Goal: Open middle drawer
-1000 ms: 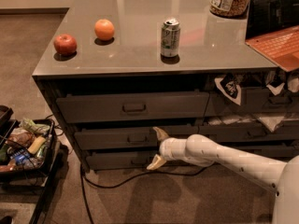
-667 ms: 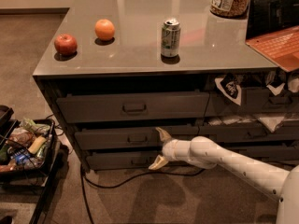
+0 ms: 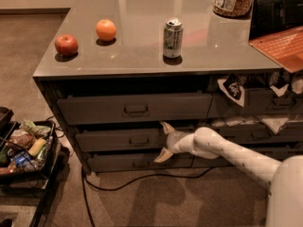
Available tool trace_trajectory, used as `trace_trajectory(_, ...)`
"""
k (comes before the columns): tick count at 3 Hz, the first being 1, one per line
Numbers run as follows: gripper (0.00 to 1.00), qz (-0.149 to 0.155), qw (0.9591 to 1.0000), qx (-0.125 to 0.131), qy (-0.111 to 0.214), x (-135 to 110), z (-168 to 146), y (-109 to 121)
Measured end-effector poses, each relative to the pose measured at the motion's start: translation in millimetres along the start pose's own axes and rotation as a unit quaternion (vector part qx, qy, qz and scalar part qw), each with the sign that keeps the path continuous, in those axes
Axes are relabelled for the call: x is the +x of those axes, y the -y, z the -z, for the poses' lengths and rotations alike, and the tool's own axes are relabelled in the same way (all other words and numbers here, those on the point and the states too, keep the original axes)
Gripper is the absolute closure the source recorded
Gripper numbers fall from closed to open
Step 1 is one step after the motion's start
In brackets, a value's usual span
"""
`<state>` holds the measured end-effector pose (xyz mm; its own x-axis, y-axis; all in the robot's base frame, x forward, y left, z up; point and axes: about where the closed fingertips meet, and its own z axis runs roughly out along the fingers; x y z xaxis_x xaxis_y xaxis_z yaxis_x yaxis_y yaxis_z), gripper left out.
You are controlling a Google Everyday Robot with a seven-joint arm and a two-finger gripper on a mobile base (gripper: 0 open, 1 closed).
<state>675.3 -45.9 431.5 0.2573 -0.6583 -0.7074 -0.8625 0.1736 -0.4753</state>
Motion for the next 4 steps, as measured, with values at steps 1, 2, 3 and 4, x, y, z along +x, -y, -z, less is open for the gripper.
trace_trajectory(1, 0.00, 0.015, 0.9997, -0.014, -0.010, 3.9, -13.1, 11.6)
trace_trajectory(2, 0.00, 0.003, 0.9998, -0.013, -0.015, 12.1, -20.6, 9.5)
trace_trajectory(3, 0.00, 0.004, 0.9998, -0.012, -0.017, 14.0, -25.5, 11.5)
trace_trajectory(4, 0.00, 0.009, 0.9978, -0.041, -0.051, 9.3, -26.7, 20.9)
